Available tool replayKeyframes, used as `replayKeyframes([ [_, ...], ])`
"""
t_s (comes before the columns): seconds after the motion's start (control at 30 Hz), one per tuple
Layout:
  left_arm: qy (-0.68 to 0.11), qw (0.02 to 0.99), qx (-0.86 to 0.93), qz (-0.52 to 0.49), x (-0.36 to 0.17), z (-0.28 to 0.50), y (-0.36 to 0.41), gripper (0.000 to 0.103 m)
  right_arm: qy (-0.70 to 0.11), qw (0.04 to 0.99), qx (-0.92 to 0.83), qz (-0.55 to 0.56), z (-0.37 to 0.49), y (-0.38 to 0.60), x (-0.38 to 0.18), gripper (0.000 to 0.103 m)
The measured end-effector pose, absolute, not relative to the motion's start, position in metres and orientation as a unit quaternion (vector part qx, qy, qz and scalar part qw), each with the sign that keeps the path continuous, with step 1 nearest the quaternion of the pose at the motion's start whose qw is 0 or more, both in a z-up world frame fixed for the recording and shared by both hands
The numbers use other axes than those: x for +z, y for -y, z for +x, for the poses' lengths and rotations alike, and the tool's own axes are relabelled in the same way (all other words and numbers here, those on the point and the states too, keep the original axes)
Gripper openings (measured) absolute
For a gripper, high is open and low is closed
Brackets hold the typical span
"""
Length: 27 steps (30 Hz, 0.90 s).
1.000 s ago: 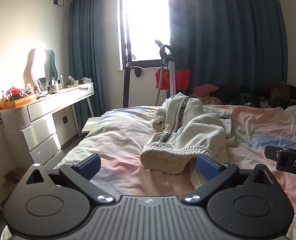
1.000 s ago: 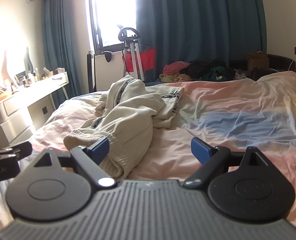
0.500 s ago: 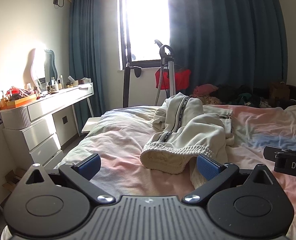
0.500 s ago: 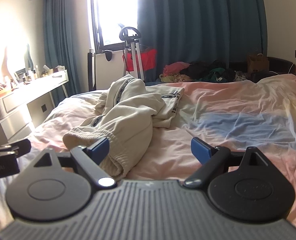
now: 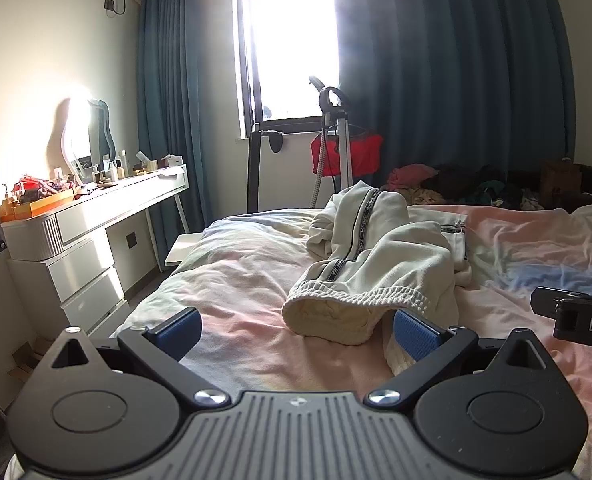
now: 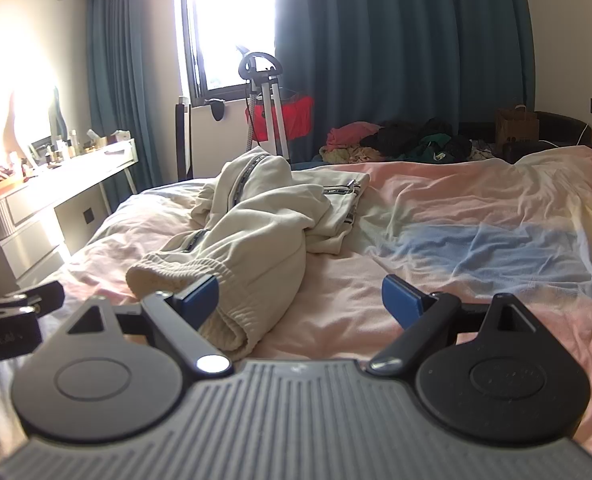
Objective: Fold clothes
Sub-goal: 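Approach the cream sweatpants on the bed with both grippers open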
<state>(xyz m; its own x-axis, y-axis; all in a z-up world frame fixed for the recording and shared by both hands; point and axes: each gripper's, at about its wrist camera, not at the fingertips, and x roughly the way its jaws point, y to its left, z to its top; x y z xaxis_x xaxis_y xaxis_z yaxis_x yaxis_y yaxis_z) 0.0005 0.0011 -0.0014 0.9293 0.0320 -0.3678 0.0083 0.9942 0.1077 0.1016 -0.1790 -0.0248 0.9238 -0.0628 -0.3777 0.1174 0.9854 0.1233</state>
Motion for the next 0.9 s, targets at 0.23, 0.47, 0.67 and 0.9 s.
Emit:
replayKeyframes([
  [0.23, -0.187, 0.981, 0.004, 0.052, -0.002, 0.0, -0.001, 0.103, -0.191, 0.978, -0.045, 0.076, 0.101, 0.179, -0.026, 0.09],
  [0.47, -0.182, 0.982, -0.007, 0.047, 0.0, -0.002, -0.001, 0.103, -0.19, 0.977, -0.048, 0.08, 0.101, 0.181, -0.025, 0.09],
  [0.67, -0.179, 0.982, -0.006, 0.053, 0.0, -0.003, 0.0, 0.103, -0.189, 0.977, -0.046, 0.083, 0.101, 0.181, -0.025, 0.09],
  [0.9, -0.188, 0.981, 0.0, 0.052, 0.015, 0.021, -0.013, 0.103, -0.207, 0.971, -0.041, 0.113, 0.105, 0.187, -0.032, 0.09],
])
